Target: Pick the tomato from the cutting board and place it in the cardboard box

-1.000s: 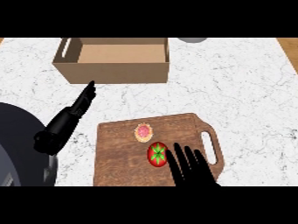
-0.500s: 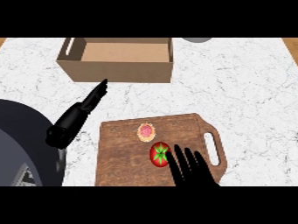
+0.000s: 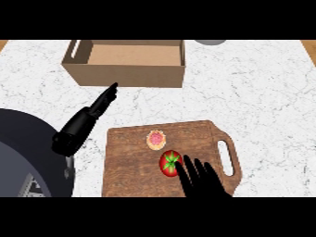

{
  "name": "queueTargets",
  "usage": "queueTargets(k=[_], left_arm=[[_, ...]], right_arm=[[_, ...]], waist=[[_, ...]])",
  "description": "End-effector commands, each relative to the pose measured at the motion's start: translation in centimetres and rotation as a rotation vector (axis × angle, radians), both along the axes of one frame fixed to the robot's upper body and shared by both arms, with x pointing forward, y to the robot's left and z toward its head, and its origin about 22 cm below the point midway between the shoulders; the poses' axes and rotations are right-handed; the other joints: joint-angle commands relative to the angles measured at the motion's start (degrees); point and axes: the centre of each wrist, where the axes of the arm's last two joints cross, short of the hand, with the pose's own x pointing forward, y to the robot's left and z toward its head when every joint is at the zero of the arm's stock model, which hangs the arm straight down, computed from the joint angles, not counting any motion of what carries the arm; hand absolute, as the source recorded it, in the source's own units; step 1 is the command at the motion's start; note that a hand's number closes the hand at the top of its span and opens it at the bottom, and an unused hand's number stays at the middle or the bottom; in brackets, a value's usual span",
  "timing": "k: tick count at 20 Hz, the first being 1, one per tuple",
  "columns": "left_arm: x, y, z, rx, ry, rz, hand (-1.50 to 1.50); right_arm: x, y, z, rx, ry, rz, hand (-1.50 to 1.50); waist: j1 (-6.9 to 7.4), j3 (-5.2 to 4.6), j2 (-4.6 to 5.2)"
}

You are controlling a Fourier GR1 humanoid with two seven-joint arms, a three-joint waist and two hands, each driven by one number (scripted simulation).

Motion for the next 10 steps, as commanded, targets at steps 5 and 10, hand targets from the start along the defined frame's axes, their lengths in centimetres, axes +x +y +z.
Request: queueTargets(k=[5, 10], left_arm=[[0.0, -2.0, -0.9, -0.002, 0.030, 0.087, 0.00], [0.8, 0.4, 0.1, 0.003, 0.019, 0.104, 0.00]], right_arm=[[2.9, 4.2, -0.3, -0.026, -0.002, -0.103, -1.50], [3.2, 4.5, -1.6, -0.035, 0.023, -0.108, -1.50]], waist=[[-0.15, 0.01, 0.07], [0.19, 0.01, 0.16]])
